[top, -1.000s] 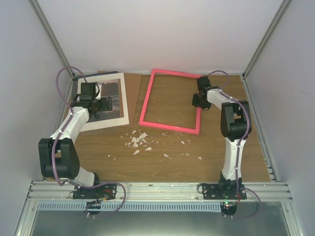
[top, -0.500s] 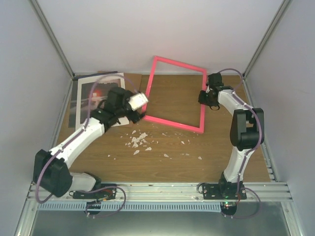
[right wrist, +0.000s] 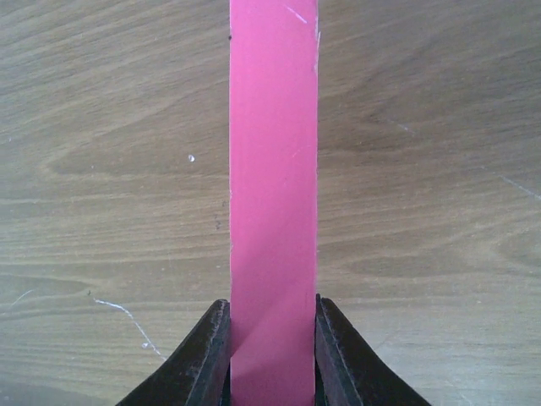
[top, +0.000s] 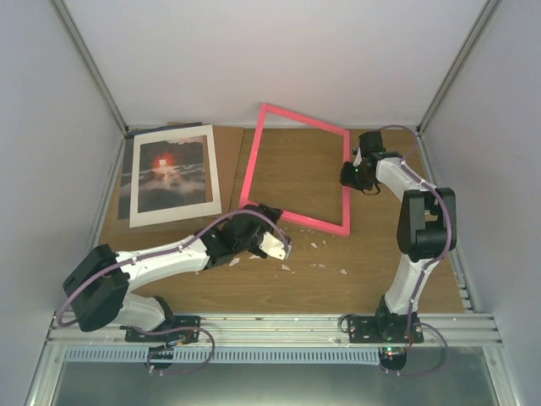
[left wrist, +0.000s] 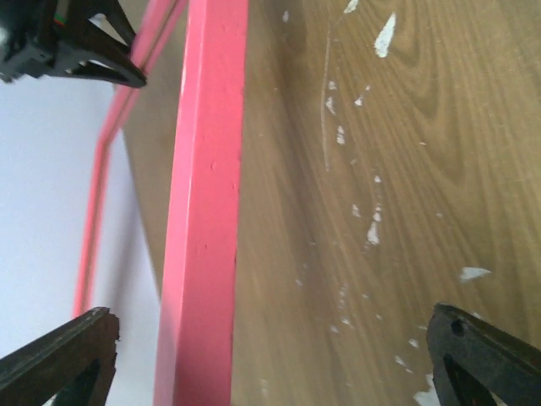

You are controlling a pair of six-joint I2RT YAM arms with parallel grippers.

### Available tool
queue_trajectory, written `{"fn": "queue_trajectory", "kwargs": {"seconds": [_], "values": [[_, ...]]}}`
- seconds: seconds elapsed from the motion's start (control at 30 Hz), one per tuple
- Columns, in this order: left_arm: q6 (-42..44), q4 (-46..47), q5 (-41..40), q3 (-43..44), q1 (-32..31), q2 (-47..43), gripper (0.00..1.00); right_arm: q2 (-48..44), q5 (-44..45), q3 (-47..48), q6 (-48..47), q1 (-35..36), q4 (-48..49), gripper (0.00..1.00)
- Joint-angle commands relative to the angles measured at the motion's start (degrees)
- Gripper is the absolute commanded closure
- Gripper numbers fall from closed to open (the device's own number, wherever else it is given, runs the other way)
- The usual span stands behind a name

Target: Put the photo into the frame

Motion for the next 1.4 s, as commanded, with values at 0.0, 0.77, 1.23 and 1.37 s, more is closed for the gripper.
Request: {"fn": "queue_trajectory", "kwargs": {"seconds": [0.0, 0.77, 1.23, 1.37], "values": [[10.5, 18.3, -7.6, -4.3, -2.4, 2.2, 0.04, -3.7, -4.2, -0.6, 1.3, -0.5, 1.8, 0.99], [19.9, 35.3, -13.0, -4.3, -3.6, 6.3, 0.83, -6.9, -7.3, -3.4, -1.2, -0.5, 2.9, 0.95], [2.1, 19.0, -8.6, 11.7, 2.2, 2.3, 1.0, -17.0, -10.3, 4.9, -30.4, -7.5, 5.7, 0.01], [-5.6, 12.8, -5.9, 18.9, 5.7, 2.7, 1.0, -20.7, -14.6, 9.0, -38.4, -11.1, 5.6, 0.0]]}}
